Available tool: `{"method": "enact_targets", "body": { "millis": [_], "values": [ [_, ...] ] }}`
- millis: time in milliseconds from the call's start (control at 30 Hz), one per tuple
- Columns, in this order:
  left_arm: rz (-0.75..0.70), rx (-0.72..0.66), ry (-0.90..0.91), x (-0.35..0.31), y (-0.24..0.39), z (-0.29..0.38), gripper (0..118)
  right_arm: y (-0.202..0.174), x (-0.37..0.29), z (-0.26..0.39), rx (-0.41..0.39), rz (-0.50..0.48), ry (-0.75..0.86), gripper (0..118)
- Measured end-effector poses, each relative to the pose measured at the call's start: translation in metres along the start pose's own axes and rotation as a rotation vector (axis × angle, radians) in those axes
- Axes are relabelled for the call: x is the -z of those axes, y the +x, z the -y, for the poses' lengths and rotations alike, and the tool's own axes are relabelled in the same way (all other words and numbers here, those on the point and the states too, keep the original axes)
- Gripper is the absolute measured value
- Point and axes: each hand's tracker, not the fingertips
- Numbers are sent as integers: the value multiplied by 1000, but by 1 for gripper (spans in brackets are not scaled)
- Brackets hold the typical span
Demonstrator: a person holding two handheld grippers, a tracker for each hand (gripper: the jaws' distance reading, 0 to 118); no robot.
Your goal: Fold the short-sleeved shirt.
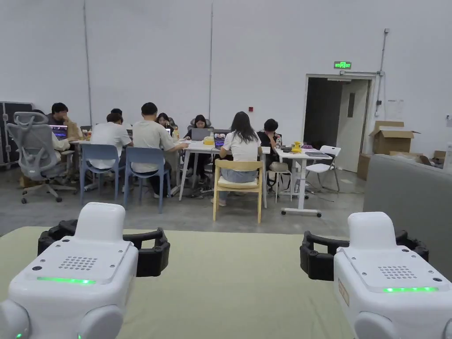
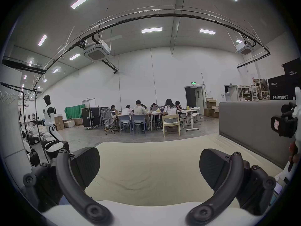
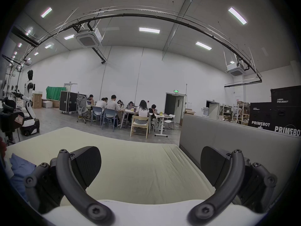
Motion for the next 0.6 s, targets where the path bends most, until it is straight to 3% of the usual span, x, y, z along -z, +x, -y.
{"method": "enact_targets", "body": {
  "millis": [600],
  "values": [
    [-8, -59, 8, 5, -8, -5, 118, -9, -1, 11, 9, -22, -11, 118]
  ]
}}
